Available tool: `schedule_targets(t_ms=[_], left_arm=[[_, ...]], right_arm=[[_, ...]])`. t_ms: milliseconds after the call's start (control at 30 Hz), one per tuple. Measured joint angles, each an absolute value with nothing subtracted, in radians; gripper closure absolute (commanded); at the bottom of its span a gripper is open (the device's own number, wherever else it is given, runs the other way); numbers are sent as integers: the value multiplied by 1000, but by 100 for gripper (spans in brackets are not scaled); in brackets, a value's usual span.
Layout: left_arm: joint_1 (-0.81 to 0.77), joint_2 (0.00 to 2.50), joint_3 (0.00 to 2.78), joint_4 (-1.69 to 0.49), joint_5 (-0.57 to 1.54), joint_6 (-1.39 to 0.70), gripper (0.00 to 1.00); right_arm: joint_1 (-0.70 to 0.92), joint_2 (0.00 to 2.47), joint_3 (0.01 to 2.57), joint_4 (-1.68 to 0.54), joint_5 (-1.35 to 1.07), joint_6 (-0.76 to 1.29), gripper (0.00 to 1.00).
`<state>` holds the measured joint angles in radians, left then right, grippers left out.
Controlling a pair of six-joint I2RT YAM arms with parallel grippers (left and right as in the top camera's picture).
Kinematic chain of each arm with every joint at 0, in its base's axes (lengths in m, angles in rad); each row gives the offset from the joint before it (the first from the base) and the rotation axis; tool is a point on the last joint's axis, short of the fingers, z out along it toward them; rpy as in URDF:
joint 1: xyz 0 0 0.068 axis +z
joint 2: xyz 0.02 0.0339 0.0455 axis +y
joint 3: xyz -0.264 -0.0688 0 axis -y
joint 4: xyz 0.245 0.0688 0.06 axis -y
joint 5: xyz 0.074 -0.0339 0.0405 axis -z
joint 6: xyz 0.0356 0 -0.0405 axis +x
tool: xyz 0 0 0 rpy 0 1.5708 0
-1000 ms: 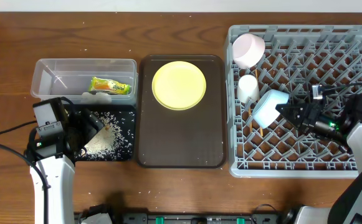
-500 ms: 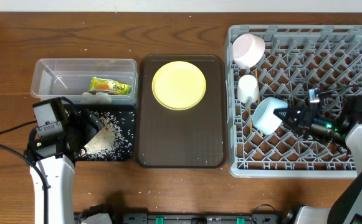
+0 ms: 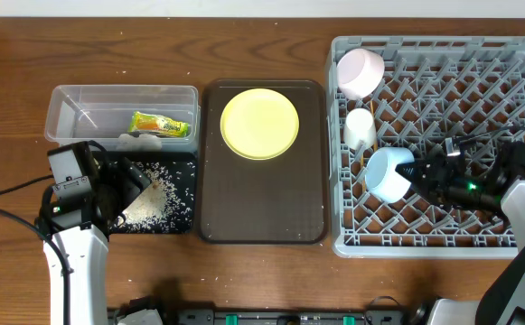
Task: Sort waste into correct bins and load items into the dishwasher rack
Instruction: 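Lower the blue bowl into the rack and open the right gripper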
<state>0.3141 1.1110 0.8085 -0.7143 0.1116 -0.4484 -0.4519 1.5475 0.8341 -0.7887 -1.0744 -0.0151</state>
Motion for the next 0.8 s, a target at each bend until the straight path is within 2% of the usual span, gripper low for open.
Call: schedule_targets(t_ms=[233,600,800], left_arm=[[314,1111,809,-714,112,-448,5],[314,1111,809,-715,112,-448,5],[314,1111,809,-715,112,-449,5]], right_arm=[[-451,1547,867,-844,-1032,-20,49],[-415,1549,1132,-1029,-810,-27,47],[-360,1549,1220,-1055,-716,-27,48]])
